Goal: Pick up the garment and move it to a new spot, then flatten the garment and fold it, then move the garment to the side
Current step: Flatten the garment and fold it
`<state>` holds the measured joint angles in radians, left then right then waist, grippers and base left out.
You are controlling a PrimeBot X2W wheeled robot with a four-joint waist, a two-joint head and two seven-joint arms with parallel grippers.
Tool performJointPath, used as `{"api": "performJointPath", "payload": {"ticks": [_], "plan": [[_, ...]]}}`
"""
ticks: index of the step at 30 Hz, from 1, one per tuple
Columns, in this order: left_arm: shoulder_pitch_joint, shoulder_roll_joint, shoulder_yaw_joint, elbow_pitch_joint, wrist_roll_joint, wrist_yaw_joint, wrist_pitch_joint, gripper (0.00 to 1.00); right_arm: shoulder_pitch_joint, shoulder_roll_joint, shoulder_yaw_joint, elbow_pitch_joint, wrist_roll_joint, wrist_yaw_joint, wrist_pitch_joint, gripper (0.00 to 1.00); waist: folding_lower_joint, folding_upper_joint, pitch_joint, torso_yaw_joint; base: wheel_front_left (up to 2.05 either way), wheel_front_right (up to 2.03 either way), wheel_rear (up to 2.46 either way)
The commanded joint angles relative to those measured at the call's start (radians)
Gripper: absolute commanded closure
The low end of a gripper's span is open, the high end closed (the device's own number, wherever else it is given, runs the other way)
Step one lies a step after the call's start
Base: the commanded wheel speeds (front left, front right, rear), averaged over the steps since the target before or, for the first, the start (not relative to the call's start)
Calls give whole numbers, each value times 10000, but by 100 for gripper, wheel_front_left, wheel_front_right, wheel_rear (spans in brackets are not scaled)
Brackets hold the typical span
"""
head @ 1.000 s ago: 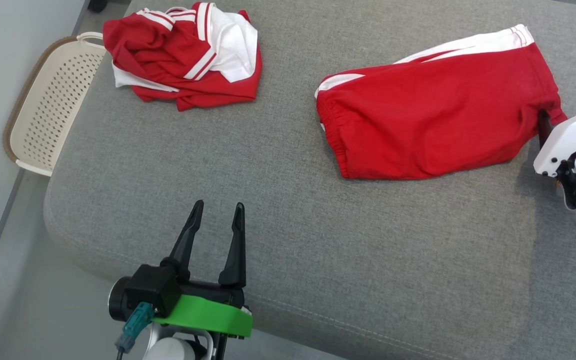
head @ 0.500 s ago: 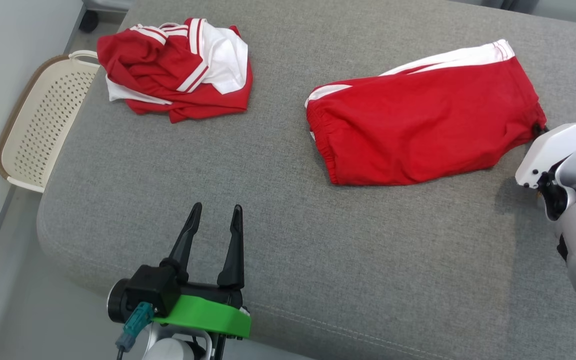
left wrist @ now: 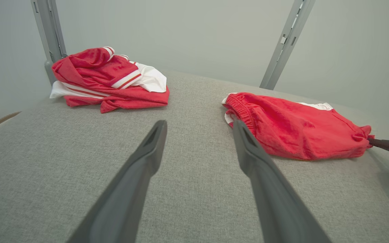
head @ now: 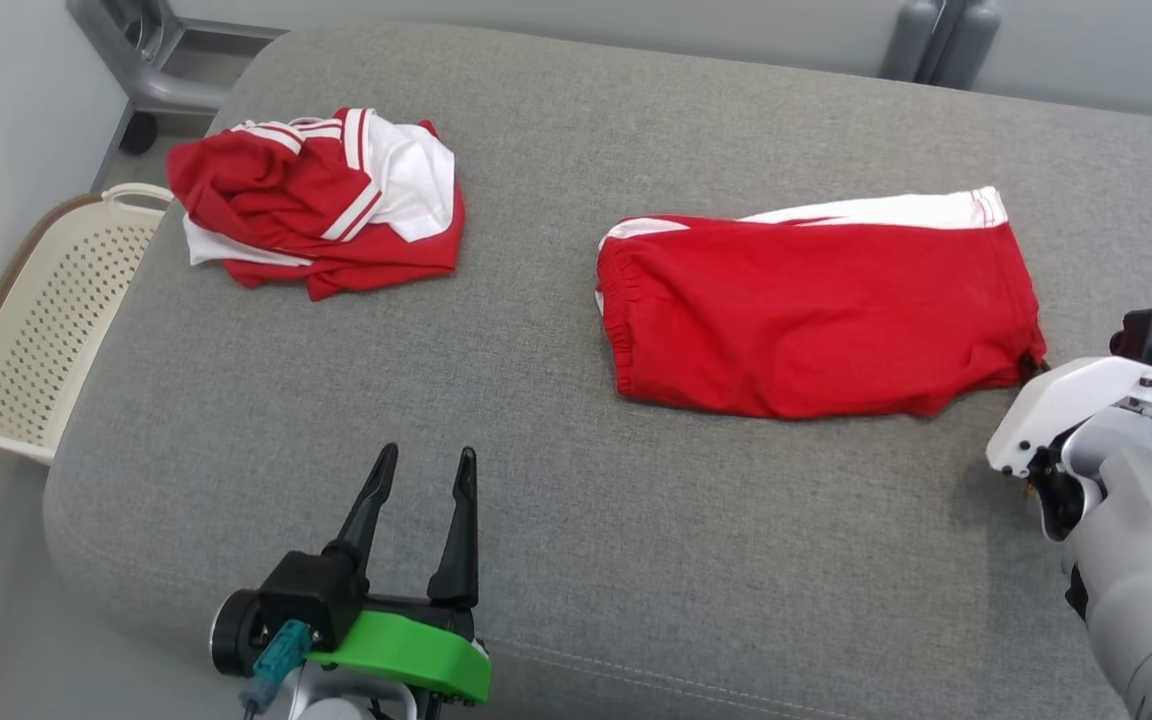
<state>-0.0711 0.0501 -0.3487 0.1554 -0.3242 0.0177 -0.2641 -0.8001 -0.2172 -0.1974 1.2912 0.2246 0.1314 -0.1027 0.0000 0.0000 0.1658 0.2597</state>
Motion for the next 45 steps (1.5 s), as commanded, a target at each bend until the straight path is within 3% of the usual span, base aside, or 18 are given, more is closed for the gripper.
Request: {"api": "performJointPath", "payload": {"ticks": [1, 15, 16, 17, 23, 29, 34, 41, 45], "plan": [[136, 16, 106, 75, 48, -43, -7, 0, 296, 105, -76, 18, -51, -14, -122, 100, 0, 0, -289, -267, 0, 0, 0], [382, 200, 295, 787, 94, -75, -7, 0, 1370, 592, -442, 17, -366, -14, -407, 100, 0, 0, -1006, -677, 0, 0, 0], [387, 203, 289, 814, 82, -65, -7, 0, 1396, 647, -462, 15, -377, -14, -391, 71, 0, 0, -1043, -691, 0, 0, 0], [397, 208, 287, 849, 73, -52, -7, 0, 1451, 706, -478, 19, -418, -14, -346, 0, 0, 0, -1091, -705, 0, 0, 0], [520, 243, 293, 1022, 4, 9, 2, 0, 1652, 741, -556, -103, -614, -14, -684, 0, 0, 0, -1401, -767, 0, 0, 0], [771, 330, 552, 1237, -262, 280, 213, 0, 2319, 1011, -334, -1104, -909, -14, -1440, 0, 0, 0, -2001, -943, 0, 0, 0], [767, 510, 861, 1346, -391, 535, 285, 0, 3280, 1314, 286, -2974, -906, -13, -1619, 0, 0, 0, -2236, -1182, 0, 0, 0], [512, 832, 1182, 1487, -435, 715, 287, 0, 5601, 1588, 1327, -6965, -676, -11, -1619, 0, 0, 0, -2477, -1594, 0, 0, 0], [358, 1005, 1211, 1588, -468, 627, 379, 0, 6435, 1631, 1629, -8024, -708, -13, -1616, 0, 0, 0, -2521, -1736, 0, 0, 0]]}}
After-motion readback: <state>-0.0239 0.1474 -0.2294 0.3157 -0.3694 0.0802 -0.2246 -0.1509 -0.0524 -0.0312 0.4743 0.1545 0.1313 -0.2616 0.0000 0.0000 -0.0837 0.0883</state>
